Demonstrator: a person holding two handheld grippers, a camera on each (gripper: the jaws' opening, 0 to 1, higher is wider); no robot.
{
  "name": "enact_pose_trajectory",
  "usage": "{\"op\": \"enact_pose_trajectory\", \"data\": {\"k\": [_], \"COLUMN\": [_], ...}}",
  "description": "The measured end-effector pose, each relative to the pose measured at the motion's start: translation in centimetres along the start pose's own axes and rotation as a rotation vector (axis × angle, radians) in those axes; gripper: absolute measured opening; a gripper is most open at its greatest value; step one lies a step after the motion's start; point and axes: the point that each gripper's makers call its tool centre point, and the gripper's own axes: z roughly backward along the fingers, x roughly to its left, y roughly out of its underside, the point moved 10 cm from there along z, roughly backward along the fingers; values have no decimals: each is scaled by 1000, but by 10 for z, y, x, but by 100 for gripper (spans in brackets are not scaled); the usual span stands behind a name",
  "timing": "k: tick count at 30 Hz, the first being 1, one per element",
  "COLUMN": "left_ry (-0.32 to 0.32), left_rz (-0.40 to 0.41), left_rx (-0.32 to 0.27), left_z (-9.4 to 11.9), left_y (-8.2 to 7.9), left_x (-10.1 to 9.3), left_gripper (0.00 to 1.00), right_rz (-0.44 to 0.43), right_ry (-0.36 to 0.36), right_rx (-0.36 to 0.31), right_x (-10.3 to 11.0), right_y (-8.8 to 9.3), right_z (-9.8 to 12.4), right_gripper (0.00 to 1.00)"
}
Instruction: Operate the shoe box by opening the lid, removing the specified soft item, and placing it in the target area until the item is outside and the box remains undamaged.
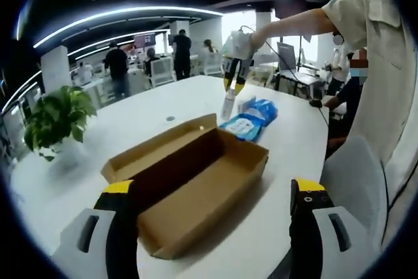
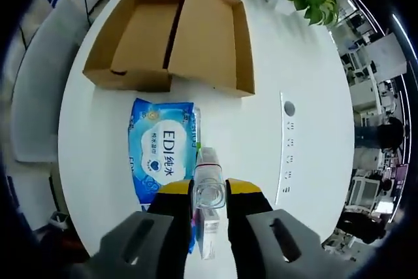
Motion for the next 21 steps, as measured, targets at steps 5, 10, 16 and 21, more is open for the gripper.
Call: {"op": "enact_pose_trajectory", "data": {"k": [5,10,16,21], "left_ry": [-22,-32,-51,-59], "left_rz": [20,35,52,63], "left_rx": [-3,1,8,20], "left_z": [5,8,10,9], "left_y": [4,8,14,18], "left_x": [2,3,6,8], "left_gripper": [100,100,100,100], "right_rz": [0,-4,-16,-12], "right_ry": [-22,-35,-58,-64], "right_rx": [12,14,19,18], "right_x": [-1,-4,-8,-11], "right_y": [0,-2,-1,-3], "right_z": [-8,-16,-23,-26], "right_gripper": [17,17,17,17]}}
